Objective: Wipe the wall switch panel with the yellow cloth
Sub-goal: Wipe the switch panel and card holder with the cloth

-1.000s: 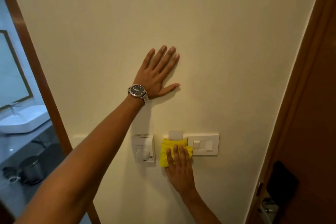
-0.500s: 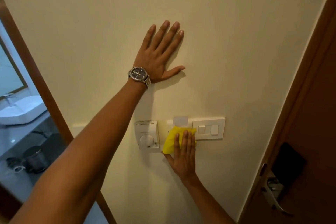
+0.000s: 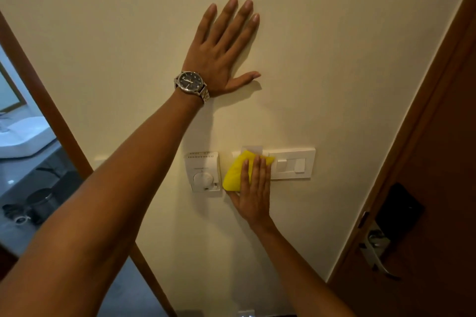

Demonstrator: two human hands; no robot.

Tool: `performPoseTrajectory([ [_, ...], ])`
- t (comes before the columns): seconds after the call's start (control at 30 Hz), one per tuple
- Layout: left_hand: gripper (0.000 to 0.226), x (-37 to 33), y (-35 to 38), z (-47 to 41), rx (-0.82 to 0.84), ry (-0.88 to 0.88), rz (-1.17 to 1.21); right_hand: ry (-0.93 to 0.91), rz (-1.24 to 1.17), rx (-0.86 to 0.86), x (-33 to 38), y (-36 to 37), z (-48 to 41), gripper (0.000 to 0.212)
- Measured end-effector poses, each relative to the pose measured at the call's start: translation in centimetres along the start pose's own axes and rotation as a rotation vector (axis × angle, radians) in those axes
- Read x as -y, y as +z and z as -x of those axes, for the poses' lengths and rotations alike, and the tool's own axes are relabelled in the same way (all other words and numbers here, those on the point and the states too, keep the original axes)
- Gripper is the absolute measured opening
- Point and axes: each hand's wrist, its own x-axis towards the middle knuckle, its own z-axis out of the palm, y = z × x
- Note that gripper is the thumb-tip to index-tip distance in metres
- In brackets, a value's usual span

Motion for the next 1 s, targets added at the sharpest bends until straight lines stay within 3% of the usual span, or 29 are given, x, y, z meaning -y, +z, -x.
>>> performPoseTrajectory([
  [0.13,0.098,-0.1,-0.1,0.0,0.005,0.004,-0.014,0.051,-0.078,-0.005,0.3,0.4,1.5,0.084],
  [0.27,0.096,0.0,-0.4,0.0,0.01,-0.005,0.008,-0.005,-0.098,0.06,-0.7,0.8,3.8,0.098],
  [0.47,0.096,-0.1,0.5,0.0,-0.015,-0.007,-0.009,0.141,-0.292,-0.014,0.7,0.7,1.2,0.095],
  [0.67,0.096,-0.2,0.2,0.2,-0.019,-0.011,0.005,0.053,-0.276,0.059,-0.4,0.8,4.5,0.107],
  [0.87,0.095,-0.2,0.7,0.2,-0.032,-0.017,-0.005,0.135,-0.296,-0.059,2.0,0.2,0.3,0.081],
  [1.0,0.095,-0.2,0.2,0.1,-0.005,-0.013,0.011,0.125,-0.298,-0.045,1.3,0.5,2.2,0.098],
])
